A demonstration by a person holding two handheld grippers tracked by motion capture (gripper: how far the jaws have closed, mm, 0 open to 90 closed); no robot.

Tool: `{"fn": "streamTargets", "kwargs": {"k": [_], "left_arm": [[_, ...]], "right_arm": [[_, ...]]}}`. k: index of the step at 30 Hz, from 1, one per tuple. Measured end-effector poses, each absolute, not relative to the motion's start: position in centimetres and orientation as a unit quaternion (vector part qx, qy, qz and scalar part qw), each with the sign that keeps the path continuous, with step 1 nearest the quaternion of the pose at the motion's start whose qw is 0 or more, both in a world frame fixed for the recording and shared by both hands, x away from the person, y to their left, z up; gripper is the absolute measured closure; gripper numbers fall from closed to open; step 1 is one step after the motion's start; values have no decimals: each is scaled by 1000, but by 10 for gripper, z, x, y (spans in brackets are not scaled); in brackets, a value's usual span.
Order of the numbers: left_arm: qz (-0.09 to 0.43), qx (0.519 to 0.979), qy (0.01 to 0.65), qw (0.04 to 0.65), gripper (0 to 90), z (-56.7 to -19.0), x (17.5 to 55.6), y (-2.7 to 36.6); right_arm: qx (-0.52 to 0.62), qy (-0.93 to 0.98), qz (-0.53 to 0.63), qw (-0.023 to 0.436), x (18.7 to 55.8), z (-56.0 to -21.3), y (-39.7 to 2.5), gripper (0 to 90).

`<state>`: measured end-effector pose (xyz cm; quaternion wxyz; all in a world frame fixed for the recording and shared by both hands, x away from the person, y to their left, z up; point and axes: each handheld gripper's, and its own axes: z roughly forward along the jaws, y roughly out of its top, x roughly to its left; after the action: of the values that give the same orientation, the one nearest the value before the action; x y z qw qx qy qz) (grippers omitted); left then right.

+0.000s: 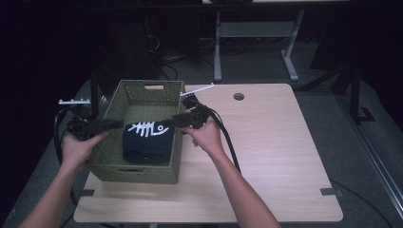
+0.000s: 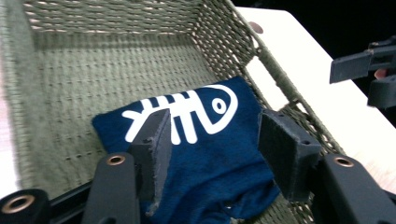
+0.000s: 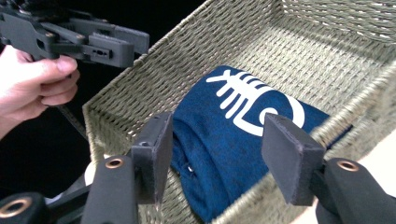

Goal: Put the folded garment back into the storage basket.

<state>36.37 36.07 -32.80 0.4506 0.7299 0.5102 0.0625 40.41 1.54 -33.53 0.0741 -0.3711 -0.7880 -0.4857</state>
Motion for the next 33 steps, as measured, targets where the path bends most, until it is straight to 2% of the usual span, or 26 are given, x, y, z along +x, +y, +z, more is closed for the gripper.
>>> {"fn": "streamTargets", "kwargs": {"k": [9,22,33], "left_arm": [[48,733,498,460,415,-328,361,343],[35,725,482,490,368,-328,355,323],[23,736,464,492,338,-331,351,301]], "right_arm": [[-372,-773,-506,89,397,-337,-16,403],[-366,-771,-515,78,393,-336,-47,396],[-370,-767,-519,71,388,-336,-71,381]]}}
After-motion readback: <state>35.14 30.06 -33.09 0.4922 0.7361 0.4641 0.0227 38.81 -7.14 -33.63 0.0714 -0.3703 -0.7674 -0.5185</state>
